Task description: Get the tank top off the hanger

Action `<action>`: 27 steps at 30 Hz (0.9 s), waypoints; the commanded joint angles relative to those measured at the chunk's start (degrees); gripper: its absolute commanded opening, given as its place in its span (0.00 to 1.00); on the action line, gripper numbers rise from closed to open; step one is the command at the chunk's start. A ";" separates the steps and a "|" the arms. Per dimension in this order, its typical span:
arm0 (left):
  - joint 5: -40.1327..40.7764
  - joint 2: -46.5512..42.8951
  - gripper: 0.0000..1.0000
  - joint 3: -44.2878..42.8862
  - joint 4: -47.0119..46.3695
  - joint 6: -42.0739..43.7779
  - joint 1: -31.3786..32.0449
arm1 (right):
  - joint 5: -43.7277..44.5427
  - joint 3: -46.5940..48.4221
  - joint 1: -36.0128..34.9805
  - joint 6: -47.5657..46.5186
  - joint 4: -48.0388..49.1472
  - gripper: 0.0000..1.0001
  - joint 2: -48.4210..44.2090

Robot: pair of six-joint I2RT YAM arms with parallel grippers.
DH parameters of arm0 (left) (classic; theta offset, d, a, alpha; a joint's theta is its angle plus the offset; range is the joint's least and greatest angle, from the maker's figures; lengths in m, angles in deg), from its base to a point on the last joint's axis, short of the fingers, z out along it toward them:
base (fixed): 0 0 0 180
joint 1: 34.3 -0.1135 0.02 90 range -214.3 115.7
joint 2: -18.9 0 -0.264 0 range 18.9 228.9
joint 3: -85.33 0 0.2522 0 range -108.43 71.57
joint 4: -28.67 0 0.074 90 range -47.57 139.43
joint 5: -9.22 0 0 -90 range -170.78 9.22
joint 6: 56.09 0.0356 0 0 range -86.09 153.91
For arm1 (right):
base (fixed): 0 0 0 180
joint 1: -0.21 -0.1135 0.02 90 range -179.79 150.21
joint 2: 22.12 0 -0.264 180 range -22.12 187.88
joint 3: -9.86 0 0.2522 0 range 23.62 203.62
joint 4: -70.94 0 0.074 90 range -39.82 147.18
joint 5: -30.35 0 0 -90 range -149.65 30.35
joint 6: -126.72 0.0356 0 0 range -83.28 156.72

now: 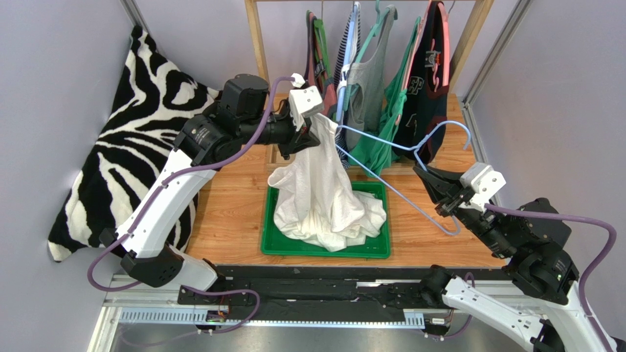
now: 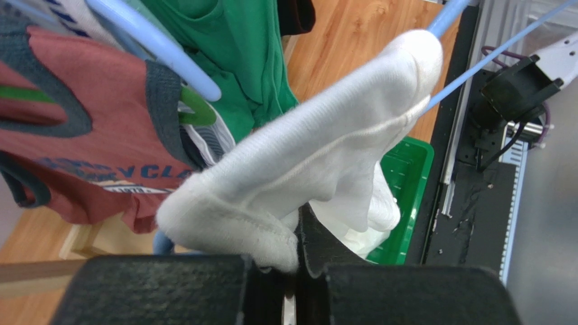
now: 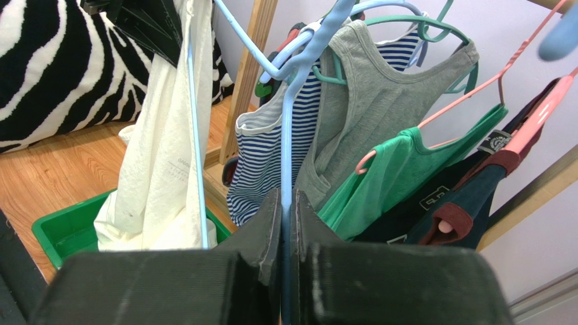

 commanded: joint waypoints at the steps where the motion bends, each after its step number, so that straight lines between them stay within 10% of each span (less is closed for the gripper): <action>1: -5.05 -1.02 0.00 -0.97 0.35 -0.49 -0.17 | 2.32 2.67 0.15 -0.82 2.59 0.00 -2.27; 22: 21.31 -5.25 0.00 -5.88 -4.21 3.48 -0.87 | 10.59 5.66 0.15 -5.13 -3.56 0.00 -7.10; 27: 11.77 -3.40 0.00 -7.38 -1.94 1.27 -1.22 | 13.49 5.66 0.06 -5.22 -1.81 0.00 -8.77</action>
